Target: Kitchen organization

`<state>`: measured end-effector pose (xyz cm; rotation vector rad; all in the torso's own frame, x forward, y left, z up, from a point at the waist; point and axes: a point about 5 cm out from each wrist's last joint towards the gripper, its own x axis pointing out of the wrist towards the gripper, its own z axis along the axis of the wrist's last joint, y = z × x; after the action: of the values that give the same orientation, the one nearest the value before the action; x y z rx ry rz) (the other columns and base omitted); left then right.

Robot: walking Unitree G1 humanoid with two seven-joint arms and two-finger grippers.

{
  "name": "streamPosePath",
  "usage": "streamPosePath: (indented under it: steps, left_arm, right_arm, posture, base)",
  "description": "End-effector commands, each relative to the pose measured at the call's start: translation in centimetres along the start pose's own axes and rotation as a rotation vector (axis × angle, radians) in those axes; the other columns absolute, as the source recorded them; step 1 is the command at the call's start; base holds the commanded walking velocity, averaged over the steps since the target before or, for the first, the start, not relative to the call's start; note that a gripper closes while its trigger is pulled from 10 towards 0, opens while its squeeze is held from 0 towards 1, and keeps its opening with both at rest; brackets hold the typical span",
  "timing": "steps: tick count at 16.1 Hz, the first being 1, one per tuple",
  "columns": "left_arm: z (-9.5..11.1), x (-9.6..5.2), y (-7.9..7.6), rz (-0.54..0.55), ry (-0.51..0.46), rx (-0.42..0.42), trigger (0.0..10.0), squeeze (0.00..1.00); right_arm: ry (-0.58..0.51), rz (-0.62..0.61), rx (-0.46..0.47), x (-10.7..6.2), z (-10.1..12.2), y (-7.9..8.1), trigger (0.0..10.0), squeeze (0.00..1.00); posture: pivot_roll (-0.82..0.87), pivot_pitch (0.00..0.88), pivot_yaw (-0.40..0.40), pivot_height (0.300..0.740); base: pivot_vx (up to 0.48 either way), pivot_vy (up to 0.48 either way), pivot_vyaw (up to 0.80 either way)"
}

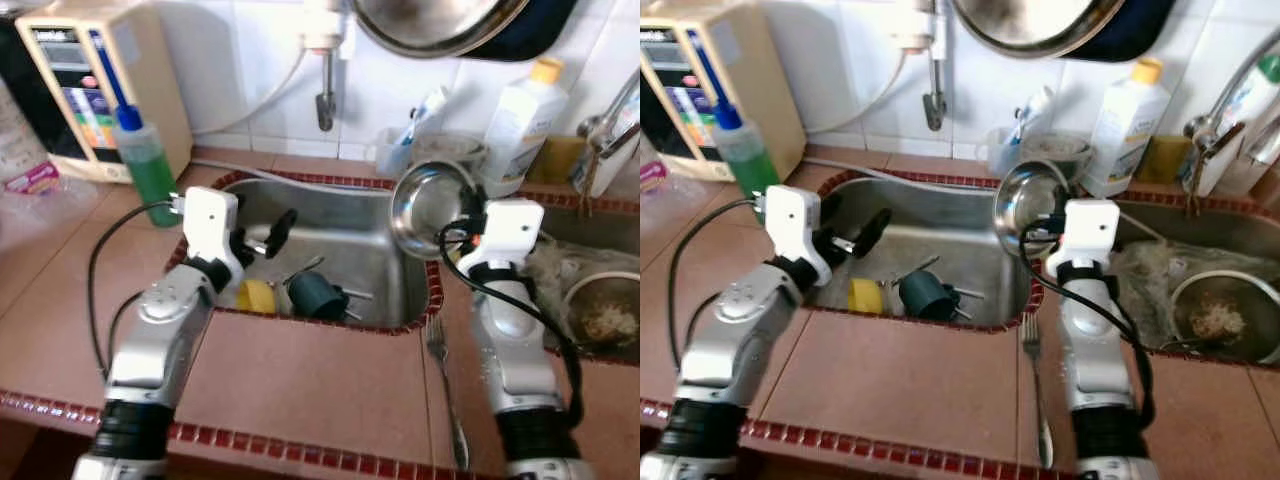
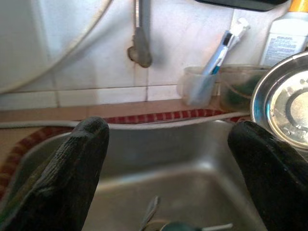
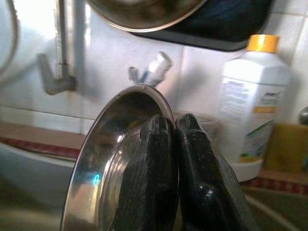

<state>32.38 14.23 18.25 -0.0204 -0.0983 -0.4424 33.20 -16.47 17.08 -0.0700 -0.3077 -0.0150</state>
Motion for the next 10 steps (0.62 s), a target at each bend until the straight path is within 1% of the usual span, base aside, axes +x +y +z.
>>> streamPosePath:
  steps: [1, 2, 4, 5, 9, 10]
  left_arm:
    - [0.8, -0.1, -0.4, -0.023, 0.009, 0.021, 10.0, 0.00]
    - [0.8, -0.2, -0.8, -0.042, 0.031, 0.029, 10.0, 0.00]
    - [0.9, -0.4, -1.3, -0.072, 0.037, 0.038, 10.0, 0.00]
    - [1.0, -0.7, -2.0, -0.101, 0.052, 0.029, 10.0, 0.00]
    - [1.1, -1.5, -3.7, -0.178, 0.080, 0.008, 10.0, 0.00]
    - [1.1, -1.8, -4.1, -0.198, 0.088, 0.006, 10.0, 0.00]
  right_arm:
    - [-0.018, 0.021, 0.023, 0.3, 0.8, 0.2, 10.0, 0.00]
    - [-0.017, 0.031, 0.032, 0.4, 1.0, 0.1, 10.0, 0.00]
    - [-0.011, 0.048, 0.038, 0.4, 1.1, 0.0, 10.0, 0.00]
    - [0.012, 0.073, 0.069, 0.4, 1.1, -0.2, 10.0, 0.00]
    - [0.060, 0.137, 0.091, 0.5, 1.0, -0.5, 10.0, 0.00]
    - [0.077, 0.152, 0.099, 0.6, 1.0, -0.8, 10.0, 0.00]
  posture:
    - [-0.14, 0.020, 0.015, 0.740]
    - [-0.14, 0.024, 0.012, 0.740]
    - [-0.14, 0.028, 0.010, 0.740]
    - [-0.15, 0.047, 0.005, 0.740]
    - [-0.15, 0.092, -0.001, 0.740]
    - [-0.15, 0.116, -0.006, 0.740]
  base:
    - [0.000, 0.000, 0.00]
    - [0.000, 0.000, 0.00]
    - [0.000, 0.000, 0.00]
    - [0.000, 0.000, 0.00]
    - [0.000, 0.000, 0.00]
    - [0.000, 0.000, 0.00]
